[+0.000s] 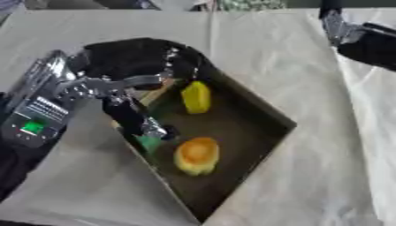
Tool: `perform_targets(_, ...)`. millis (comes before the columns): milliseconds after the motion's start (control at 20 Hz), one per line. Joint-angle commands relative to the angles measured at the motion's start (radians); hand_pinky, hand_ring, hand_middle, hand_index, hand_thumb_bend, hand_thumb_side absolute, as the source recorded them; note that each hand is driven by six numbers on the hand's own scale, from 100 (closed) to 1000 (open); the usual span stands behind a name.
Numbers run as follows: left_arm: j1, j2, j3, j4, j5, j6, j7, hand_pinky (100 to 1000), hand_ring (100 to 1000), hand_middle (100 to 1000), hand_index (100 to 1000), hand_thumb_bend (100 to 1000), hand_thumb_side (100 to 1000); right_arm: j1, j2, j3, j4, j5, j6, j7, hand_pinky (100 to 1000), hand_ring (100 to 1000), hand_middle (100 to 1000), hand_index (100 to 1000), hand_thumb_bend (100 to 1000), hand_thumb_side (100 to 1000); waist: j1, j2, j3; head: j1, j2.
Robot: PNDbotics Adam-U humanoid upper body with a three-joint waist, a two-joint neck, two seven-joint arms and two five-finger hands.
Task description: Pick up objects on the table and place them in the box.
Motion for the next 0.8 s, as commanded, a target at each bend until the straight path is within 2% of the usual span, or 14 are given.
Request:
perform_targets(50,0.033,0.092,0.128,-0.056,0.072,0.054,0.148,803,813,754,874,220,100,-0.007,-0.02,-0.022,-0.015,-0.001,-0.006,-0.011,886,817,783,799,100,263,-0.006,-0.022,0.004,-0.011,-0.007)
perform_targets(200,0.11,0.168,0.255,-0.098,0.104,0.11,0.292,790,797,741,863,169,100,0.001,-0.02,-0.034,-0.015,0.002,-0.011,-0.027,886,814,781,798,100,271,-0.009,-0.016,0.009,-0.024,-0.011)
perform_targets(350,0.204,0.227,0.365,-0.16,0.136,0.146,0.433,785,792,738,861,160,100,0.008,-0.014,-0.044,-0.015,0.004,-0.014,-0.041,886,812,780,798,100,276,-0.013,-0.005,0.013,-0.033,-0.017)
perform_targets(550,0.343,0.266,0.479,-0.177,0.155,0.11,0.615,777,784,729,858,137,100,0.011,0.002,-0.057,-0.015,0.011,-0.023,-0.058,887,811,779,798,100,287,-0.026,0.01,0.017,-0.043,-0.03)
perform_targets(700,0.43,0.247,0.554,-0.178,0.169,0.088,0.72,754,762,703,853,100,102,0.019,0.019,-0.072,-0.015,0.015,-0.026,-0.074,891,810,778,798,100,298,-0.038,0.017,0.02,-0.046,-0.037)
perform_targets(800,0.477,0.224,0.596,-0.178,0.193,0.086,0.771,750,756,697,851,100,151,0.027,0.031,-0.083,-0.015,0.015,-0.03,-0.086,893,808,777,797,100,305,-0.047,0.019,0.022,-0.047,-0.04)
